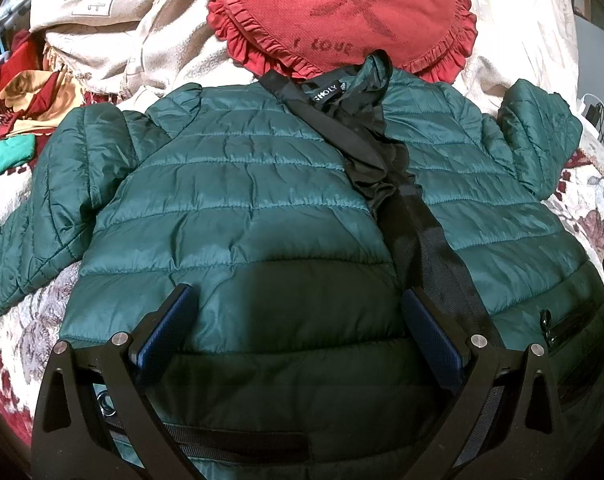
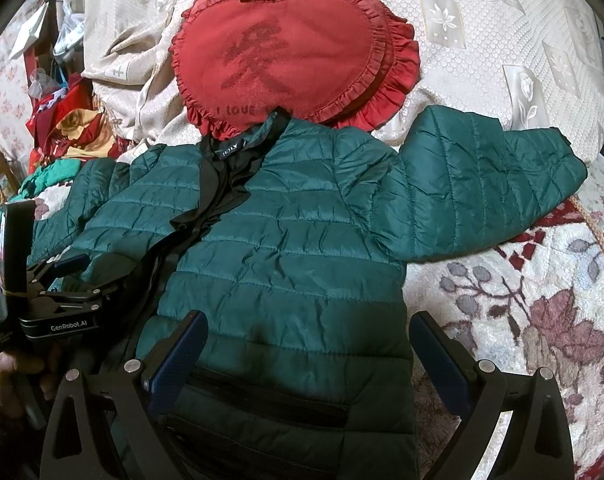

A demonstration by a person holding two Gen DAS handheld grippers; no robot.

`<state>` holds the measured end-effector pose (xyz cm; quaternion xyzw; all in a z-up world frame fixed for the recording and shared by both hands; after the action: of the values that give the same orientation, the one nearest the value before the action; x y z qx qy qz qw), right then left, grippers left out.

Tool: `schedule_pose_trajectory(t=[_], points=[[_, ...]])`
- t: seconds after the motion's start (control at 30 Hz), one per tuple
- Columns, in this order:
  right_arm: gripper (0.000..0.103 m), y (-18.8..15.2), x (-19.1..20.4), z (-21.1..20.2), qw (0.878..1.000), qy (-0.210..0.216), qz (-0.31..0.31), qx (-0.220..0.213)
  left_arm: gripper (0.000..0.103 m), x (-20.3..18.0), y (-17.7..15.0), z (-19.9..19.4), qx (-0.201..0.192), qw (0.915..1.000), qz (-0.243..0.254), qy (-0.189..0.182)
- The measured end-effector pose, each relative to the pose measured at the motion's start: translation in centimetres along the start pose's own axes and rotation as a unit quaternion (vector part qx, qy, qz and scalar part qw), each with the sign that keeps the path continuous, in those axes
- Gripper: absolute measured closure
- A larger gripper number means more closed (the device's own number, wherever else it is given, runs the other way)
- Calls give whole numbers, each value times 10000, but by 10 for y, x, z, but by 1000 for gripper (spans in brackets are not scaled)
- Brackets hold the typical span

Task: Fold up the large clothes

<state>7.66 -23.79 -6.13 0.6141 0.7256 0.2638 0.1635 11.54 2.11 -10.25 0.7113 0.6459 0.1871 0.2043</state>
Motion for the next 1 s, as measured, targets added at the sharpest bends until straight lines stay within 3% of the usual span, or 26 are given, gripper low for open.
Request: schedule_pose_trajectory(t=[1.0], points=[[3,0,2,-2,10000,-15,-33,-31,0,-2,-1,1,3,10000,5,8]])
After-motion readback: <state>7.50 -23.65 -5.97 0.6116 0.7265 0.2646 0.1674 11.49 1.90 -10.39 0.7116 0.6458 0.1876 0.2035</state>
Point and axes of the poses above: each gripper's, at about its wrist camera, not at the fingertips, and z roughly the way its jaws point, x to its left, y to its top, the point moved 1 cm from there along z, roughly the way its jaws point, and after that the axes turned 10 degrees about x, right-handed, at the moved point
